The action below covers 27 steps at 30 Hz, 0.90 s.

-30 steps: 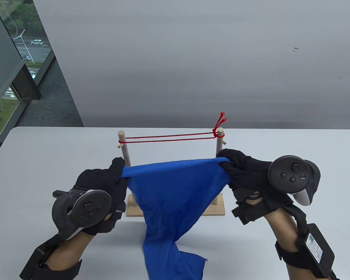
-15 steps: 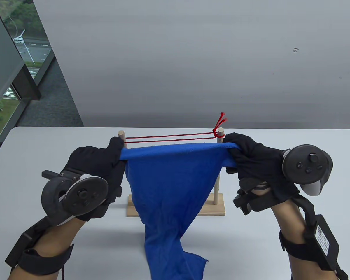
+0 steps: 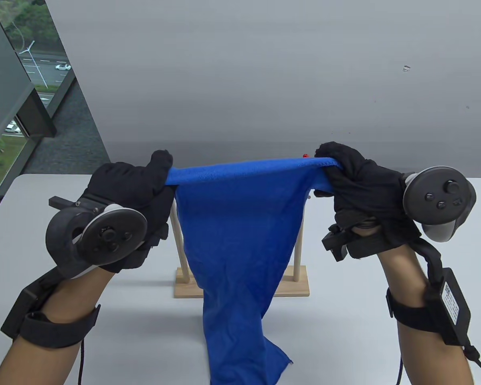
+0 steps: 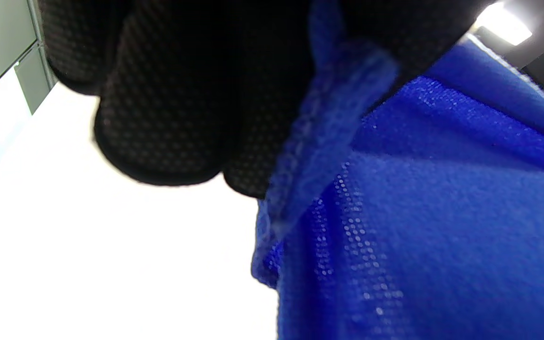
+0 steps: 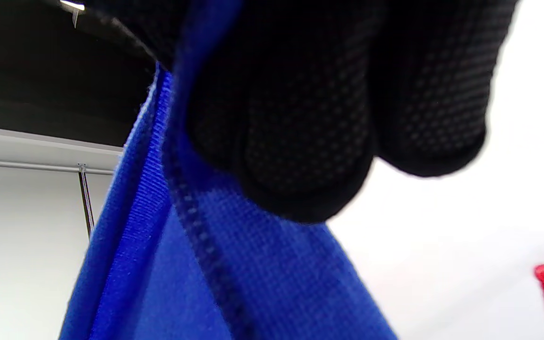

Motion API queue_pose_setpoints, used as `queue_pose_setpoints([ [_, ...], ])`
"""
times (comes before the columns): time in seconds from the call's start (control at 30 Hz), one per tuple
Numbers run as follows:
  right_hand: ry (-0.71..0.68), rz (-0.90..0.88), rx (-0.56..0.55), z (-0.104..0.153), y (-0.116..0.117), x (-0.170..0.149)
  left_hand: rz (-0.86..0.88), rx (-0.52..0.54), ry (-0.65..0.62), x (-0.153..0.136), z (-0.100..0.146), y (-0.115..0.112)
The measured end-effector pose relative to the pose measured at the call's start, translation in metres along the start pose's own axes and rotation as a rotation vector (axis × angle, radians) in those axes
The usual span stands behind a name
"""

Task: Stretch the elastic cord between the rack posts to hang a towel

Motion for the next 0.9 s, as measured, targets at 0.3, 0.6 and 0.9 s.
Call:
queue_pose_setpoints([
  [0.3,-0.026,-0.105,-0.027,-0.025,0.002,-0.012,0.007,0.032,0.021,-0.012,-0.024,-0.004],
  [0.6,0.003,-0.232,-0.027,-0.046,0.018,-0.037,0.073,0.011,0.046,-0.032,-0.045,-0.024],
  [0.9,0.041,-0.130,-0.001,-0.058,0.022,-0.069,0.170,-0.112,0.049,-0.058,-0.056,-0.065],
])
Point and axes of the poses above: the tracker on the back of each hand, its own x axis roughly to the thumb side, its own z axis roughly from the fingertips to the wrist, y = z × x, the point moved 5 cm from there along -z, roughly from the wrist to the fingertips, and after that the axes turned 1 degree about x, right-handed, at the moved point
